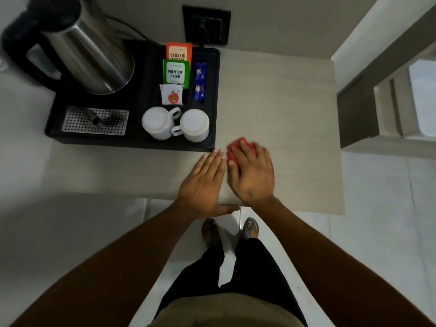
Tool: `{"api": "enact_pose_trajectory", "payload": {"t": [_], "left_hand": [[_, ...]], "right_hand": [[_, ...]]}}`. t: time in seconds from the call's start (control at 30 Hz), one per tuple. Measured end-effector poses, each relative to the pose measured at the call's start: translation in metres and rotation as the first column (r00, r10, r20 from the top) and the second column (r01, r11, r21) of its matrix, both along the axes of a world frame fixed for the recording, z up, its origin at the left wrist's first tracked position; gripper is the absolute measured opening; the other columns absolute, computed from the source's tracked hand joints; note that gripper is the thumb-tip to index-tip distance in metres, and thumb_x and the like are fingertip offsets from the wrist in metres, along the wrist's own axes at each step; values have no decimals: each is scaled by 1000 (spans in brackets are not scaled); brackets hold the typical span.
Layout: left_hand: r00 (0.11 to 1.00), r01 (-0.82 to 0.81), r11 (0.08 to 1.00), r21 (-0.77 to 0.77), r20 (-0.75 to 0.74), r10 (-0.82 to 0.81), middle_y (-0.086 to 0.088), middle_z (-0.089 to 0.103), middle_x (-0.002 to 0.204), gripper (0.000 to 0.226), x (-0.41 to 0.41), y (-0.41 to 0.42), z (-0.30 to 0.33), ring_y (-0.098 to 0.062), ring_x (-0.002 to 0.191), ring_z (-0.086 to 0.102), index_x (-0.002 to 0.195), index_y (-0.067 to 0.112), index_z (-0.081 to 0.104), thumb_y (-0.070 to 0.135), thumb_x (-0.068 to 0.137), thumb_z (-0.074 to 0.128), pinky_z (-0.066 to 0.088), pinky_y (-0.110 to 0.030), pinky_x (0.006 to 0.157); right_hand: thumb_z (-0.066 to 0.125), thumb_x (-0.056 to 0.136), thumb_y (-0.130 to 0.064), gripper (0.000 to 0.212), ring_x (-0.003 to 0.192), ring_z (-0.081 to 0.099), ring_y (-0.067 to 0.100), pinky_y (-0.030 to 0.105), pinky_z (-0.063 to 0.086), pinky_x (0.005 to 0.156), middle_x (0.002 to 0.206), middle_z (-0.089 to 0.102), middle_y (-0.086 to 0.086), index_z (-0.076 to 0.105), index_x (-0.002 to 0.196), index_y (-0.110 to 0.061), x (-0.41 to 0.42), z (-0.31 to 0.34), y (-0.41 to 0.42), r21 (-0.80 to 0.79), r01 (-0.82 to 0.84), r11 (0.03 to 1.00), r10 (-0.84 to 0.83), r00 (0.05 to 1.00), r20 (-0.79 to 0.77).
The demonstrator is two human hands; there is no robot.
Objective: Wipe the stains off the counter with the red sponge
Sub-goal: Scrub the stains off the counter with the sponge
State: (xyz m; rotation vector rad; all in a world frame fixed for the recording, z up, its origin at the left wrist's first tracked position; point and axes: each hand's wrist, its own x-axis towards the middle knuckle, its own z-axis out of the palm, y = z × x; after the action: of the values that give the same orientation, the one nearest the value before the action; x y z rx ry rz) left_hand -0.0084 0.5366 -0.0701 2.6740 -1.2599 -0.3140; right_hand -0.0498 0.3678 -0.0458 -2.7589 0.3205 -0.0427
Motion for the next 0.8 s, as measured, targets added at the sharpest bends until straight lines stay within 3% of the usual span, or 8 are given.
{"api": "enact_pose_trajectory", "payload": {"t": [0.07, 0.17, 0.27, 0.43, 0.57, 0.73, 0.8], "left_hand": [[1000, -13, 1000, 21, 18, 13, -23, 12, 171, 129, -6, 12, 1, -31, 160, 5, 160, -3, 13, 93, 78, 39, 11, -50, 129], [998, -57, 995, 85, 25, 55, -22, 6, 172, 128, -14, 33, 3, -32, 160, 0, 160, -2, 7, 91, 79, 40, 9, -51, 129], [998, -68, 986, 150, 14, 66, -21, 1, 172, 128, -19, 38, 7, -33, 160, -4, 161, -2, 2, 89, 79, 42, 6, -51, 129], [998, -67, 988, 141, 10, 66, -23, 1, 171, 124, -18, 38, 7, -34, 159, -4, 160, -4, 5, 82, 81, 48, 7, -53, 129], [998, -59, 991, 123, 19, 57, -24, 7, 171, 125, -18, 39, 6, -35, 159, 2, 159, -5, 12, 80, 79, 56, 10, -54, 129], [998, -67, 988, 137, 10, 66, -25, 5, 171, 130, -11, 29, 9, -36, 159, 0, 159, -6, 9, 86, 77, 51, 10, -55, 129], [994, 39, 995, 91, 100, -48, -27, 5, 170, 133, 8, -33, 29, -37, 159, -1, 159, -6, 7, 89, 75, 48, 9, -57, 128]], "right_hand": [[44, 99, -37, 43, 135, 43, 35, 53, 31, 113, 146, 56, 7, 60, 136, -22, -35, 0, -21, -22, 83, 996, -83, 997, -2], [41, 98, -38, 47, 136, 40, 40, 57, 28, 115, 147, 54, 12, 61, 134, -16, -45, 2, -46, -10, 366, 931, -366, 929, -53], [47, 99, -34, 42, 137, 37, 42, 56, 25, 116, 149, 52, 14, 59, 135, -16, -26, 4, -27, 5, 470, 883, -469, 881, -59], [42, 101, -40, 44, 142, 35, 39, 55, 21, 121, 151, 50, 9, 55, 140, -23, -22, -1, 49, 8, 166, 986, -165, 985, -45], [44, 101, -42, 43, 139, 40, 35, 58, 23, 119, 149, 54, 5, 58, 138, -26, -49, -2, 24, -57, 29, 998, -32, 998, -51], [35, 102, -44, 48, 140, 36, 38, 59, 22, 118, 153, 47, 9, 54, 140, -21, -56, 5, -78, -47, 427, 903, -429, 899, -90], [37, 103, -43, 48, 143, 31, 42, 60, 17, 120, 156, 43, 11, 51, 142, -19, -63, 30, -130, -9, 669, 743, -669, 743, -30]]}}
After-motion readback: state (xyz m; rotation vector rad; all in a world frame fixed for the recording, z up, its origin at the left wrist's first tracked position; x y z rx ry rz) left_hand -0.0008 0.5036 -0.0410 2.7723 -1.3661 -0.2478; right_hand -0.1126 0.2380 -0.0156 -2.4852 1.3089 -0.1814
